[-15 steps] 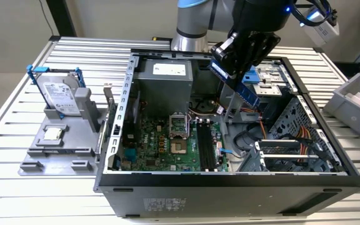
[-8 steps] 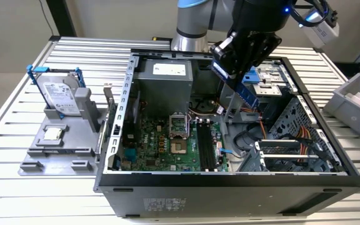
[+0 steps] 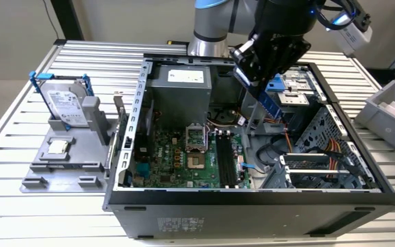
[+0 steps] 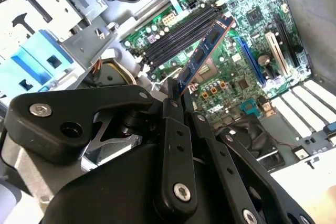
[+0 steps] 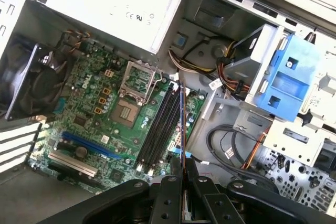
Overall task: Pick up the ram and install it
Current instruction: 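Insert the ram into the slot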
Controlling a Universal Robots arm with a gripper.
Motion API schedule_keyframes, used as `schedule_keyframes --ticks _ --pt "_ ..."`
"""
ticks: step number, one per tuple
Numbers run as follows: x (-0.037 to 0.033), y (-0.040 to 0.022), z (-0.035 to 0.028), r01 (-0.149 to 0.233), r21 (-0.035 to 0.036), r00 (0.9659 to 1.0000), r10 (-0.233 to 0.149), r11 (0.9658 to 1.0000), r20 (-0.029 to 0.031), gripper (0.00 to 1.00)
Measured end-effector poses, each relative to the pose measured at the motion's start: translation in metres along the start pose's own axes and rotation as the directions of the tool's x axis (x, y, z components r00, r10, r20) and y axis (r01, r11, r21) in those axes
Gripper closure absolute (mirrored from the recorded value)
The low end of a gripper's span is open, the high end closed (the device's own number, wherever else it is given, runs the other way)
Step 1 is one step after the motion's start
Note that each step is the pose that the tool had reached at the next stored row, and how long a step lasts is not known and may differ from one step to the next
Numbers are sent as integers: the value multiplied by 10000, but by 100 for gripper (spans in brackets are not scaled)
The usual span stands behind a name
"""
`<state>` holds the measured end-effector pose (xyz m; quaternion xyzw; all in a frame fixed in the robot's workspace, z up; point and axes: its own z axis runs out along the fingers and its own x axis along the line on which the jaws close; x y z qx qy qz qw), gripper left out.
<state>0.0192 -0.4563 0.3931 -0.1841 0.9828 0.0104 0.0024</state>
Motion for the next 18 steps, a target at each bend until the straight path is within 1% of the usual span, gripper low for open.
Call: schedule_keyframes --ticks 4,9,17,18 --pt "0 0 1 -366 3 9993 366 9993 7 100" --pt "0 0 3 -802 5 9968 802 9968 17 100" --pt "0 0 6 -1398 8 9902 1398 9902 29 100" --pt "0 0 6 -1530 10 9882 1530 9882 32 100"
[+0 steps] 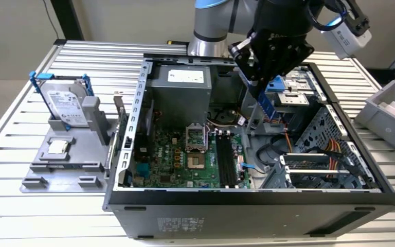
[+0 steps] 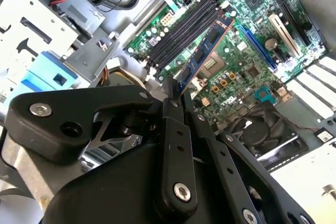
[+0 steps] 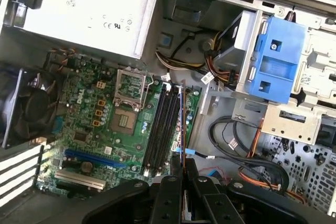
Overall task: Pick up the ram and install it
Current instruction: 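Insert the ram into the slot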
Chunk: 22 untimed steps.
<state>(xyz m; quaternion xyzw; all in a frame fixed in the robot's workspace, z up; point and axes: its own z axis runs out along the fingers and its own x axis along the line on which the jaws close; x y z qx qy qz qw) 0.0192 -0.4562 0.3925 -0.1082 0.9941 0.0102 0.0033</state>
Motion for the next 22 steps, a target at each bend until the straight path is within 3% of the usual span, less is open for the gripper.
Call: schedule_keyframes --ticks 8,22 --pt "0 0 2 -460 5 9989 460 9989 9 100" --pt "0 0 6 -801 7 9968 801 9968 16 100"
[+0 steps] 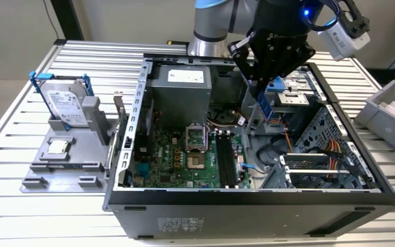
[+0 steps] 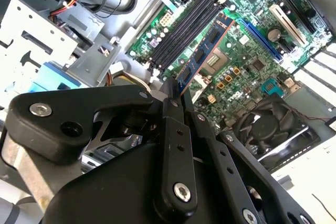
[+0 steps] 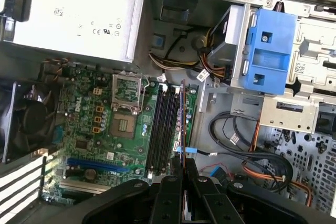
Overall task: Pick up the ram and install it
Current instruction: 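Insert the ram into the slot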
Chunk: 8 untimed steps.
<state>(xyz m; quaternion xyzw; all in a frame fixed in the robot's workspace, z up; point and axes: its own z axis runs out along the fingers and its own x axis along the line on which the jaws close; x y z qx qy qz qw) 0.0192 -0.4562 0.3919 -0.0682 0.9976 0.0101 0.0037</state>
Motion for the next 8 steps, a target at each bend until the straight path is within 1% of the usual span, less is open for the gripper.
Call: schedule_keyframes --ticks 8 --pt "0 0 2 -71 1 10000 71 10000 2 100"
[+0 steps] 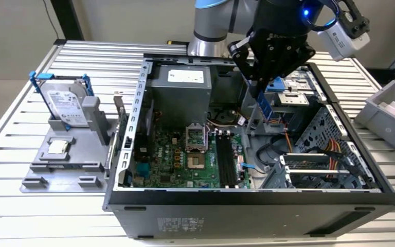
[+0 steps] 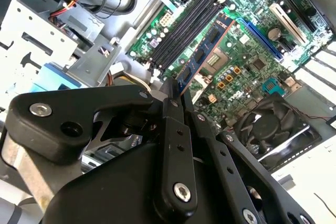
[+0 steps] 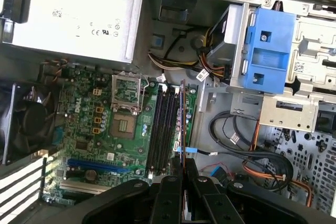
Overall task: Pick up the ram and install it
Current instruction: 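Insert the ram into the slot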
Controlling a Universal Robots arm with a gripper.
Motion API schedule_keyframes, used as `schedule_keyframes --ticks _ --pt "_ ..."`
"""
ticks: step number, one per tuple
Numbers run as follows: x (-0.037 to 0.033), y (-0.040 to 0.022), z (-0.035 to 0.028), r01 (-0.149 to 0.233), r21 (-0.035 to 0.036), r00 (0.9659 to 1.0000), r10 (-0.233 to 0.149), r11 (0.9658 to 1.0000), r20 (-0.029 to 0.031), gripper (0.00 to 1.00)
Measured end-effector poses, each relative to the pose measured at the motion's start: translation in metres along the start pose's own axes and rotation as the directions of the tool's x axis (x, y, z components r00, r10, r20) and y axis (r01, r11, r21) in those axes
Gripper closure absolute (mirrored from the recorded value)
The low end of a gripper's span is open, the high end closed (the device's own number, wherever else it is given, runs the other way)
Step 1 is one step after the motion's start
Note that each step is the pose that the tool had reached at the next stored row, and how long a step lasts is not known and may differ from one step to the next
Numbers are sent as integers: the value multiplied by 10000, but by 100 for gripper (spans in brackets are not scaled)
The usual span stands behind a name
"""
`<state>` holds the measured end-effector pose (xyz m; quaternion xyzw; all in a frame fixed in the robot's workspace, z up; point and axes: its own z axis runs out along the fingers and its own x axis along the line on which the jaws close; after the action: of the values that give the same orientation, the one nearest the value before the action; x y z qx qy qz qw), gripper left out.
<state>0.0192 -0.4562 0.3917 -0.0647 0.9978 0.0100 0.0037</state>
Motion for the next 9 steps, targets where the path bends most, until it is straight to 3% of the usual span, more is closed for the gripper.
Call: schedule_keyframes --ticks 7,9 --pt "0 -1 34 -1 13 10000 1 10000 -2 100" --pt "0 -1 43 -1 56 10000 1 10000 -12 100"
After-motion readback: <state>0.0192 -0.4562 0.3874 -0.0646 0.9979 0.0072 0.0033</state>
